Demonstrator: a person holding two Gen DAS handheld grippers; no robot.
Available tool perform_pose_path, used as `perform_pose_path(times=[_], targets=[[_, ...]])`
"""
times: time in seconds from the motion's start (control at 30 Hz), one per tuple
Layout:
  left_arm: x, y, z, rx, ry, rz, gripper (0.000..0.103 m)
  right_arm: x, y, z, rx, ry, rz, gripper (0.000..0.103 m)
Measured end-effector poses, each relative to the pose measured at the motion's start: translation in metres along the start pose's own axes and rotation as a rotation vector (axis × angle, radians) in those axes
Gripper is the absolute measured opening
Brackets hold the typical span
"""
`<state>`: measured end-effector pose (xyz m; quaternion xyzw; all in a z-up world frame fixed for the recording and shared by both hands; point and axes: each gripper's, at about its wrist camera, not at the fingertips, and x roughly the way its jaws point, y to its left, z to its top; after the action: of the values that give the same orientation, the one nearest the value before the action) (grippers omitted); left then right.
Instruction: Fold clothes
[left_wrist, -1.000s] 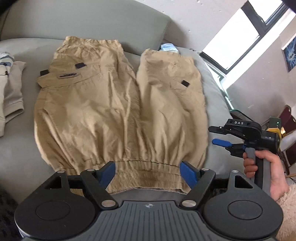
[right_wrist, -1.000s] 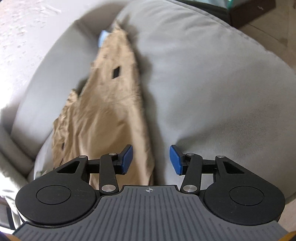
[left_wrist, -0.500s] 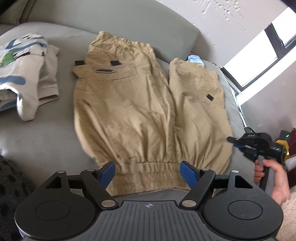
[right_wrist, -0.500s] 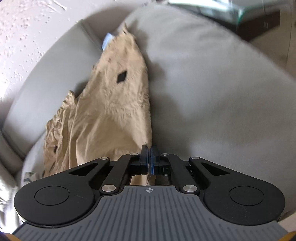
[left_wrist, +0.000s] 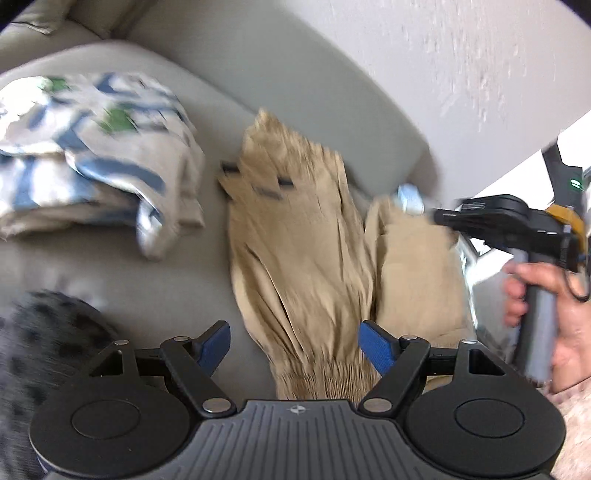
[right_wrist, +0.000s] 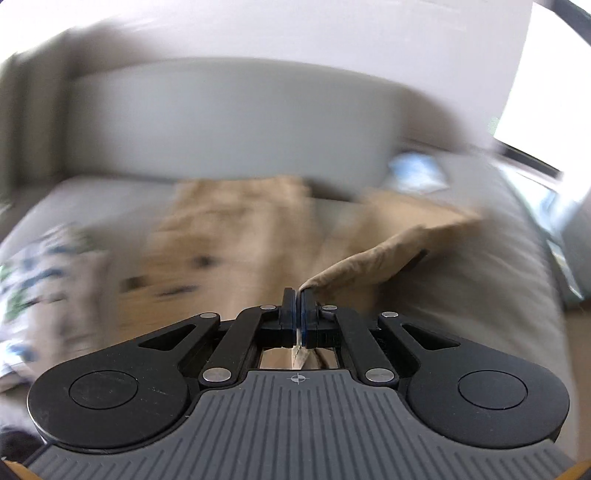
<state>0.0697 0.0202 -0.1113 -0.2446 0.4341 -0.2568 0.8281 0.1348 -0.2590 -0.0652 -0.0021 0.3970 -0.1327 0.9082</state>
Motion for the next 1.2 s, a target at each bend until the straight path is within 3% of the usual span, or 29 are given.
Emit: perform_pose_path(times=[0.13, 0.2, 0.23, 0.3, 0.37, 0.53, 0.63, 0.7, 0.77, 0.8, 0.87, 1.0, 1.13, 1.2], targets=[[-0.031, 0.018, 0.011, -0.024, -0.076, 0.043, 0.075, 0.017, 0.101, -0.002, -0.18, 0.072, 0.147, 0.003], [-0.039, 0.026, 0.011, -0.034, -0.087, 0.082, 0.075, 0.04, 0.135, -0.016, -0.232, 0.189, 0.224, 0.015], [-0.04, 0.03, 0.01, -0.042, -0.084, 0.097, 0.075, 0.051, 0.15, -0.022, -0.255, 0.244, 0.259, 0.025], [-0.042, 0.035, 0.005, -0.058, -0.074, 0.103, 0.075, 0.053, 0.151, -0.029, -0.229, 0.262, 0.273, 0.033], [-0.038, 0.036, 0.003, -0.066, -0.055, 0.103, 0.075, 0.036, 0.127, -0.025, -0.172, 0.233, 0.302, 0.043], [-0.017, 0.017, 0.002, -0.061, 0.021, 0.009, 0.075, -0.023, 0.036, -0.017, 0.028, 0.172, 0.375, 0.044], [-0.003, -0.003, 0.002, -0.048, 0.076, -0.073, 0.075, -0.06, -0.027, -0.03, 0.134, 0.086, 0.358, 0.044], [0.007, -0.018, 0.003, -0.019, 0.107, -0.095, 0.075, -0.084, -0.061, -0.045, 0.19, 0.037, 0.338, 0.04], [0.021, -0.035, 0.001, 0.009, 0.126, -0.104, 0.075, -0.097, -0.088, -0.061, 0.24, 0.021, 0.329, 0.009], [0.031, -0.042, 0.0, 0.028, 0.132, -0.098, 0.075, -0.099, -0.099, -0.069, 0.264, 0.024, 0.328, 0.008], [0.06, -0.053, -0.003, 0.083, 0.15, -0.059, 0.07, -0.082, -0.111, -0.082, 0.299, 0.073, 0.321, 0.008], [0.12, -0.05, -0.011, 0.146, 0.227, 0.06, 0.041, -0.035, -0.117, -0.103, 0.345, 0.132, 0.275, 0.011], [0.134, -0.051, -0.022, 0.256, 0.276, 0.13, 0.036, 0.0, -0.14, -0.113, 0.52, 0.148, 0.299, 0.022], [0.132, -0.056, -0.02, 0.295, 0.295, 0.143, 0.036, 0.014, -0.159, -0.113, 0.617, 0.131, 0.317, 0.035]])
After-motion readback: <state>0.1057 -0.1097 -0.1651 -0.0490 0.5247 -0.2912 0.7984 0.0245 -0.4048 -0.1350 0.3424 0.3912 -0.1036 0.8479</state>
